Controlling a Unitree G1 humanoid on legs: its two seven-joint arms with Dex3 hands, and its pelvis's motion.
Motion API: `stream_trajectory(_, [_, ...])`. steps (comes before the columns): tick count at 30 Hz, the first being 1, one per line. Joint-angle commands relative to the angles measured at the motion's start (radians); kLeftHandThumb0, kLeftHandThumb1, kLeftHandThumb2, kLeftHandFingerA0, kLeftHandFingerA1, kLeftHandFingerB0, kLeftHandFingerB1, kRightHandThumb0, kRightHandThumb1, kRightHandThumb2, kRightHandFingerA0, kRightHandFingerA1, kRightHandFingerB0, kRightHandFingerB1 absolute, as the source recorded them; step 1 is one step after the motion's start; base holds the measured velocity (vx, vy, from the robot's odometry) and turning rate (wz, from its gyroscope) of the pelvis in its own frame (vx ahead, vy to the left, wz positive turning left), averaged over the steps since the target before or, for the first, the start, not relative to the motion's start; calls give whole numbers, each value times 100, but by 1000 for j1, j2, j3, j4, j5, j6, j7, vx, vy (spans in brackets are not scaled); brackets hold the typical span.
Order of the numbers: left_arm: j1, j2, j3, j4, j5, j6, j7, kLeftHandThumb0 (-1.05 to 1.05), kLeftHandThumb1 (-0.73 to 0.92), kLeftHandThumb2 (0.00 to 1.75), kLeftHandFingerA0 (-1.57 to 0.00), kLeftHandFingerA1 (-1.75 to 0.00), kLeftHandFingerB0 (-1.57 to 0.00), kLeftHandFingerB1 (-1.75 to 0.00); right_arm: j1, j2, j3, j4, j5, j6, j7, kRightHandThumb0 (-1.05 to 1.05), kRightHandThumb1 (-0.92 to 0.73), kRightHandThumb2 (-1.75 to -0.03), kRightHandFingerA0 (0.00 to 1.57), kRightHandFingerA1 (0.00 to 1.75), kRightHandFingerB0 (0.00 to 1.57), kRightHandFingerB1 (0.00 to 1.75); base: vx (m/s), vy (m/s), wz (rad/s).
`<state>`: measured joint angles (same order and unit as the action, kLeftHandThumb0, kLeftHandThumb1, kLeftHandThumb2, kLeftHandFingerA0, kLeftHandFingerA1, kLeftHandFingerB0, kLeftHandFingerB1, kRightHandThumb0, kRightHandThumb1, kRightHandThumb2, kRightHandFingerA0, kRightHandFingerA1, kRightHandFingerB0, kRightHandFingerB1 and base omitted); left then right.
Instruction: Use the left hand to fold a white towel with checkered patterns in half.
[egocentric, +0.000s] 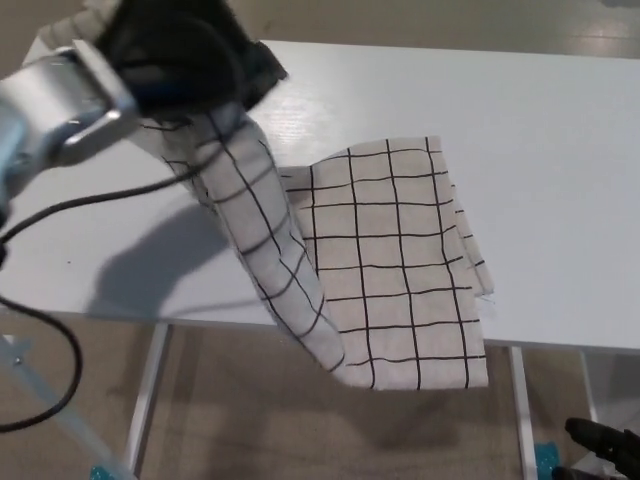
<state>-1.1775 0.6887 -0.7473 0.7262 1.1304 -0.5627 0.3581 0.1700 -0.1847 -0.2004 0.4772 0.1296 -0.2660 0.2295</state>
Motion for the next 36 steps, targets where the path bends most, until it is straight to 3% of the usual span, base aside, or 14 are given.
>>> stream_trajectory(1, [-125,-178,-228,97,250,-64,208,-31,51,56,-95,-175,-77,-165,12,-8,11,-20,4,-3,29,-62,-60,-59,62,50,61,43,0,0,0])
stream_trajectory(6, [-154,-263,-268,123,219,-75,210,-31,51,56,-96,-175,-78,-166,5,-6,5,-18,13,-4,31,-62,-60,-59,62,48,63,44,0,0,0])
stream_trajectory(8, [-169,-310,-286,141,202,-77,202,-34,51,56,-96,-175,-79,-164,3,-10,7,-28,9,0,32,-67,-53,-65,61,49,61,47,0,0,0])
stream_trajectory(22, [-138,-516,-302,170,157,-53,210,-34,52,57,-94,-175,-87,-154,-8,-27,30,-41,-22,8,22,-63,-61,-59,62,44,65,43,0,0,0])
stream_trajectory(23, [-128,-529,-287,172,131,-51,152,-57,54,57,-69,-110,-72,-68,-10,-30,31,-41,-20,7,27,-66,-53,-92,57,57,55,54,0,0,0])
stream_trajectory(24, [-124,-535,-277,172,114,-51,108,-57,54,57,-69,-110,-72,-68,-11,-32,31,-42,-17,7,29,-66,-53,-92,57,57,55,54,0,0,0])
stream_trajectory(25, [-113,-539,-258,159,85,-40,6,-72,46,82,-18,-48,-28,-47,-16,-34,32,-40,-15,9,32,-63,-61,-59,60,44,64,44,0,0,0])
stream_trajectory(26, [-105,-536,-245,141,68,-25,-69,-72,46,82,-18,-48,-28,-47,-20,-36,33,-38,-14,9,32,-63,-61,-59,60,44,64,44,0,0,0])
stream_trajectory(27, [-70,-546,-208,96,4,28,-238,-94,62,60,0,0,0,0,-22,-35,33,-38,-13,9,31,-63,-61,-59,60,44,63,44,0,0,0])
stream_trajectory(28, [-29,-559,-165,45,-73,92,-431,-94,62,60,0,0,0,0,-24,-35,33,-37,-12,9,31,-63,-61,-59,60,44,63,44,0,0,0])
stream_trajectory(29, [-19,-562,-152,29,-92,111,-488,-98,63,60,0,0,0,0,-27,-35,33,-36,-11,9,30,-63,-61,-59,60,43,64,44,0,0,0])
stream_trajectory(31, [-15,-563,-143,16,-96,120,-515,-98,63,60,0,0,0,0,-31,-35,33,-35,-11,8,29,-63,-61,-59,60,43,64,44,0,0,0])
stream_trajectory(32, [-9,-568,-133,11,-107,131,-540,-99,65,62,0,0,0,0,-32,-35,32,-37,-11,9,29,-69,-55,-93,54,55,54,54,0,0,0])
stream_trajectory(36, [-2,-560,-101,-16,-142,147,-621,-95,64,61,0,0,0,0,-35,-30,30,-39,-4,19,26,-70,-55,-93,54,55,55,54,0,0,0])
